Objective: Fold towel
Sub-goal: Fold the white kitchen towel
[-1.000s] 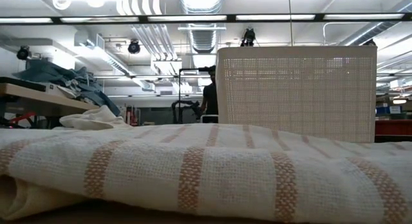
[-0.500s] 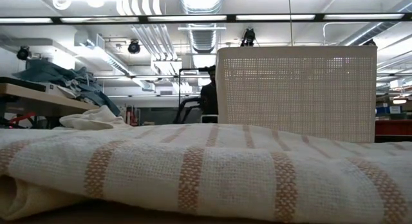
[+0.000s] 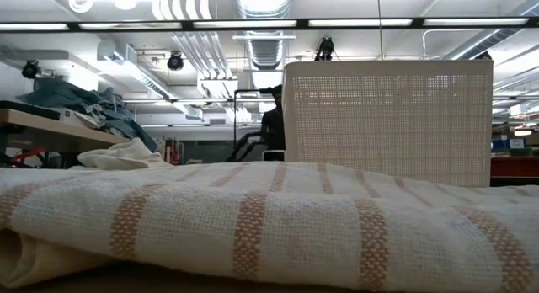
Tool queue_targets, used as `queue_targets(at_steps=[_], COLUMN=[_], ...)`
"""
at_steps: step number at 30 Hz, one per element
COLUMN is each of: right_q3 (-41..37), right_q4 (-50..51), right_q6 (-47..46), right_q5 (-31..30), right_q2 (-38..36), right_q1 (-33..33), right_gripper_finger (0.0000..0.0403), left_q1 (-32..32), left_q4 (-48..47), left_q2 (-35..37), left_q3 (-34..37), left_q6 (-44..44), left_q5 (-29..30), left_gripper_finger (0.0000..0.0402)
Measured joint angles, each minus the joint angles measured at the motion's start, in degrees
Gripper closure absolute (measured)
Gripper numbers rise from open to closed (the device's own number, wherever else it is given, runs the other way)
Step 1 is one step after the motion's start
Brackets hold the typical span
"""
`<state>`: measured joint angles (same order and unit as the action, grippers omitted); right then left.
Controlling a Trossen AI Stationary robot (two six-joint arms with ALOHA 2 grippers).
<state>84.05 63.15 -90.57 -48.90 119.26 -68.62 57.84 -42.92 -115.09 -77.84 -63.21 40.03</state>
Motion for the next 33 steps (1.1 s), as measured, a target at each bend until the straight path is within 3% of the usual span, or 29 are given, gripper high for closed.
queue_targets(at_steps=[13, 21, 26, 30, 33], right_q3=[0.0, 1.09, 2.83, 5.5, 7.81], right_q4=[0.01, 1.49, 1.49, 1.45, 1.52], right_q6=[-0.32, 0.34, 4.94, 9.02, 13.28], right_q5=[0.0, -0.64, -0.72, -0.36, 3.5], right_q2=[0.0, -0.92, -2.11, -2.23, -2.29], right_q1=[0.0, 0.36, 1.48, 2.31, 2.87], right_gripper_finger=[0.0204, 0.0204, 0.0204, 0.0204, 0.0204], left_q1=[0.0, -0.12, -0.42, -1.13, -2.65], left_q4=[-0.01, -5.21, -7.65, -6.22, -2.69], left_q2=[0.02, 0.91, 0.92, 0.92, 0.92], left_q3=[-0.33, -7.69, -12.71, -14.47, -14.93], left_q6=[-0.33, 3.04, 9.19, 12.86, 16.76], left_q5=[-0.02, 0.04, 4.71, 14.1, 16.64], left_gripper_finger=[0.0326, 0.0326, 0.0326, 0.0326, 0.0326])
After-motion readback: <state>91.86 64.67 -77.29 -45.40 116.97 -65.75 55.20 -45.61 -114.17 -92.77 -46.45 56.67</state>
